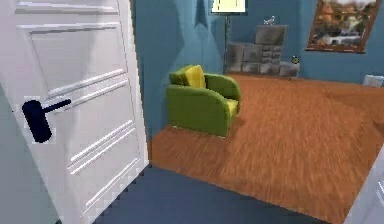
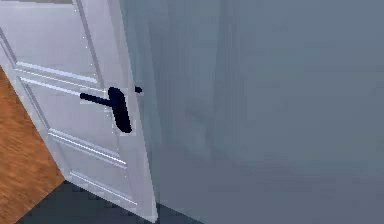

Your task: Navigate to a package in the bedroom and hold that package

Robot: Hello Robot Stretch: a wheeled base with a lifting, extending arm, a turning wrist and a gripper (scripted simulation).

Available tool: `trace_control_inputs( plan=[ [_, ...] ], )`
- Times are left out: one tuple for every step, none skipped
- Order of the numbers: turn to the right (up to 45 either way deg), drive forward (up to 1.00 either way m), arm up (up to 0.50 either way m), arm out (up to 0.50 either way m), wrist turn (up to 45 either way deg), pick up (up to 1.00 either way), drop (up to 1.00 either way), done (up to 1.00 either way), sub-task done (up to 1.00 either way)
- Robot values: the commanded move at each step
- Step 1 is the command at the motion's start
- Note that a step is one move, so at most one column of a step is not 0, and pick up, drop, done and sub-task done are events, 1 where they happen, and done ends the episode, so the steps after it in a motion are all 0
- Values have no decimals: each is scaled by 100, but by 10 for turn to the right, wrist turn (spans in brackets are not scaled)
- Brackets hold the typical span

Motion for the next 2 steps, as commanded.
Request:
trace_control_inputs(
  plan=[
    [60, 0, 0, 0, 0, 0, 0, 0, 0],
    [0, 30, 0, 0, 0, 0, 0, 0, 0]
  ],
)
